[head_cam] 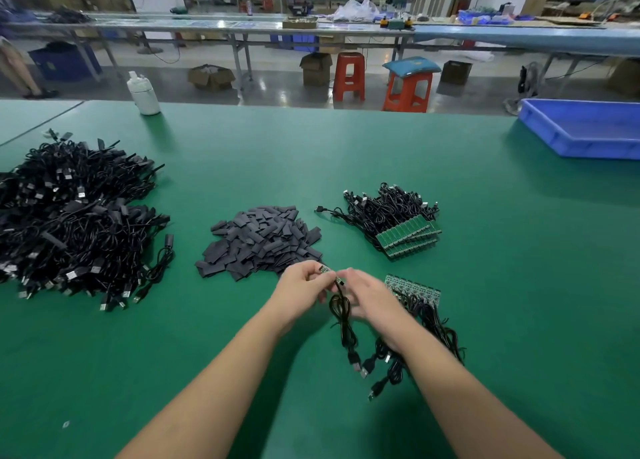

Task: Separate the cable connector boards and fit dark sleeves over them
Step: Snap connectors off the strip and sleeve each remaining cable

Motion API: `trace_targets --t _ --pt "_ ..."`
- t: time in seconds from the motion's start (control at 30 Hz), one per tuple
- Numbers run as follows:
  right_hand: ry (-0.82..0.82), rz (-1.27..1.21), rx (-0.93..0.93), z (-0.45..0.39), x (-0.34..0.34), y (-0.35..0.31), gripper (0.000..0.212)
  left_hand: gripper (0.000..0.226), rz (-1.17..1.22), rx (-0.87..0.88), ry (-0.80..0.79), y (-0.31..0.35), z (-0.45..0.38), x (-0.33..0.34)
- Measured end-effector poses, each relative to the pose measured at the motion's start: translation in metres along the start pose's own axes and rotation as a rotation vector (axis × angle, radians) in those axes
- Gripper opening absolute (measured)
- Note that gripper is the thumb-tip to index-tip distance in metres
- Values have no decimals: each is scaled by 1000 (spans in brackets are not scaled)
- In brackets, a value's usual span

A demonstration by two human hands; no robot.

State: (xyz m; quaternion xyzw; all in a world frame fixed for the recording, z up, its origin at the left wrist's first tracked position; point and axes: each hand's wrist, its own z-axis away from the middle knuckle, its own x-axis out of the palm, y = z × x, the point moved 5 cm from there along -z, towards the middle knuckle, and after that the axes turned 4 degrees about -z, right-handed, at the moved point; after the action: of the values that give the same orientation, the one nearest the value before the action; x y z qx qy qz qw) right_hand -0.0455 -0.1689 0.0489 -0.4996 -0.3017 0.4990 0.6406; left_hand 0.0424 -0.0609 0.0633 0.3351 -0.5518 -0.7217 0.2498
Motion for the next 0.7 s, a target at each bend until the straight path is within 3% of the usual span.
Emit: trace_targets --t 0.2,0.33,0.4,0.5,0.57,0.7 --pt "35 -167 25 1 46 25 19 28 -189 -69 3 -25 -4 -30" --pt "58 -26 28 -7 53 29 18 27 -191 -116 -65 -42 -5 -41" --pt "76 -32 24 -12 50 30 17 21 -243 -77 43 -44 -10 -54" --pt "49 -135 36 -20 46 35 12 15 -606 2 401 -43 -16 -93" --pt "63 -161 45 -23 42 38 17 13 -720 -16 561 -50 -17 -118" --pt "23 -191 45 -26 38 42 36 33 -734 -162 588 -71 -28 -148"
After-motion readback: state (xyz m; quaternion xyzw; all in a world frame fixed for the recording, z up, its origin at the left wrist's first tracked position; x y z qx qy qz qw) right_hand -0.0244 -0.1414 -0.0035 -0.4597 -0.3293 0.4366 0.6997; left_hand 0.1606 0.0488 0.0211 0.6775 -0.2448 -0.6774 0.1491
